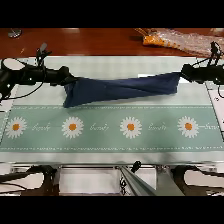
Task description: Fold the shirts.
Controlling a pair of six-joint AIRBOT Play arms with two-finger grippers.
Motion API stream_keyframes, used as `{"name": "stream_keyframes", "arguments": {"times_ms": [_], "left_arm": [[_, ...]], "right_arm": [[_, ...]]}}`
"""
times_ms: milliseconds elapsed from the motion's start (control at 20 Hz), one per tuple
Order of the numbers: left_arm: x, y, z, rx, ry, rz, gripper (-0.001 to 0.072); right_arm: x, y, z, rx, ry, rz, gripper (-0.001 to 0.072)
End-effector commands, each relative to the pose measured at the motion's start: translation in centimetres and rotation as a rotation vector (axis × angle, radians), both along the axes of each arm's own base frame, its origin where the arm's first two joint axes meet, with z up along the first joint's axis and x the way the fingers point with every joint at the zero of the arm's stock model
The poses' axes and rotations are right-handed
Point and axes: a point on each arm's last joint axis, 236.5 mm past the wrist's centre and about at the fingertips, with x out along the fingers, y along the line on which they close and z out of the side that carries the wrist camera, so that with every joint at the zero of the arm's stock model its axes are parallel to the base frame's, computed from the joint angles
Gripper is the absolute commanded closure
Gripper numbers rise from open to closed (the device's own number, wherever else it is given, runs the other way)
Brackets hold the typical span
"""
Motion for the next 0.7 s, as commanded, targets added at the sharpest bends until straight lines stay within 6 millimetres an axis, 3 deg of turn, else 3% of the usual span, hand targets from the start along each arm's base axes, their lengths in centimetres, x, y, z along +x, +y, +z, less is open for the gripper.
{"name": "stream_keyframes", "arguments": {"times_ms": [0, 150, 400, 550, 600, 650], "left_arm": [[1.4, 0.3, -3.1, -0.028, 0.106, -0.007, 0.0687], [2.3, 0.4, -5.6, -0.029, 0.147, 0.0, 0.0687], [4.4, 1.0, -7.2, -0.023, 0.147, 0.045, 0.0687], [4.5, 1.0, -8.1, -0.028, 0.17, 0.058, 0.0684], [4.5, 1.0, -8.1, -0.028, 0.171, 0.056, 0.0676], [4.3, 0.9, -8.0, -0.03, 0.176, 0.05, 0.0646]], "right_arm": [[3.0, 0.1, -0.9, 0.001, -0.034, -0.039, 0.0675], [4.1, -0.2, -2.8, 0.02, 0.001, -0.054, 0.0676], [4.3, -0.5, -6.0, 0.03, 0.048, -0.073, 0.0674], [4.3, -0.5, -6.8, 0.034, 0.063, -0.073, 0.0672], [4.3, -0.5, -6.8, 0.032, 0.062, -0.073, 0.065], [4.3, -0.5, -6.7, 0.031, 0.06, -0.074, 0.0536]]}}
